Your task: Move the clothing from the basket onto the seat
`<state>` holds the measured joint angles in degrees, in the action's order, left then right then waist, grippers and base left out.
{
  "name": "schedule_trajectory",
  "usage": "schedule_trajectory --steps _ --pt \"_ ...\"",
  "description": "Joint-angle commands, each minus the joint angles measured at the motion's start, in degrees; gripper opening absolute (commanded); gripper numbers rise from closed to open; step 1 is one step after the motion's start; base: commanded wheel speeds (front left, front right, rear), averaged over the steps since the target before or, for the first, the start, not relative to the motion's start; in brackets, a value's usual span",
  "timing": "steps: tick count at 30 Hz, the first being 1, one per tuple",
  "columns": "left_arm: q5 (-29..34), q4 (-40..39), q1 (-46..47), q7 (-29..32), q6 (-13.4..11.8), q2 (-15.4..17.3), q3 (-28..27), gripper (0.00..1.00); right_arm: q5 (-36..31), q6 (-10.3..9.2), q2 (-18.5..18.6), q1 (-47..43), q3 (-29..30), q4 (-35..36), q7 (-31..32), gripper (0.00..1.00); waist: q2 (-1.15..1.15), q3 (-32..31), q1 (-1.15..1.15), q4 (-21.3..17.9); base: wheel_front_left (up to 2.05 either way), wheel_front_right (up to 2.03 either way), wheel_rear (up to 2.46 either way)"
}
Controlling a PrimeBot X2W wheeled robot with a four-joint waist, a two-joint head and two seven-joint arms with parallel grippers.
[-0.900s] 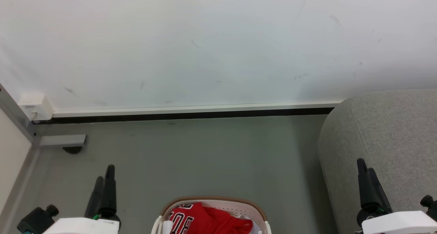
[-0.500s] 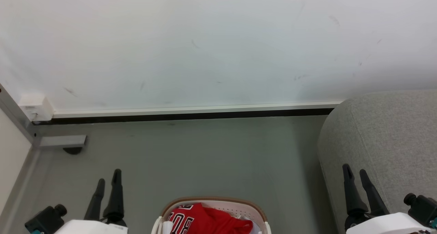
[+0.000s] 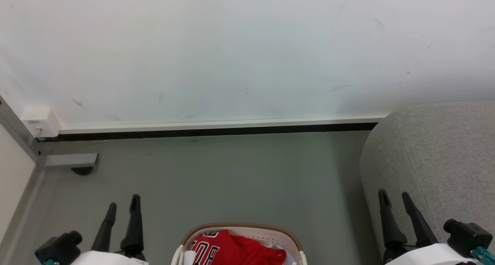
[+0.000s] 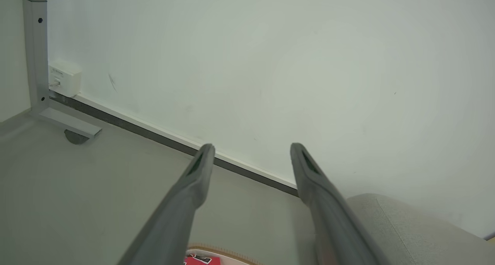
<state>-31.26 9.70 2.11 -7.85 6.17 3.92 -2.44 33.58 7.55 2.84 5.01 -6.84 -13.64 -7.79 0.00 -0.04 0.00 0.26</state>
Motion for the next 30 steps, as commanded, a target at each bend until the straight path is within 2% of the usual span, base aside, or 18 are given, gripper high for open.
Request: schedule_trajectory --steps 1,30 --pt "2.22 -0.35 0.16 -0.54 -0.22 0.63 -0.04 1.00 -2.05 -0.06 0.09 1.39 -0.10 0.31 -0.61 1.00 0.00 0.00 0.00 0.01 0.00 0.00 0.00" --pt "17.06 -2.18 -0.48 -4.53 0.32 0.65 0.71 1.00 -16.49 -0.09 0.07 1.86 -2.48 0.55 -4.55 1.00 0.00 0.15 0.00 -0.05 0.00 0.00 0.00"
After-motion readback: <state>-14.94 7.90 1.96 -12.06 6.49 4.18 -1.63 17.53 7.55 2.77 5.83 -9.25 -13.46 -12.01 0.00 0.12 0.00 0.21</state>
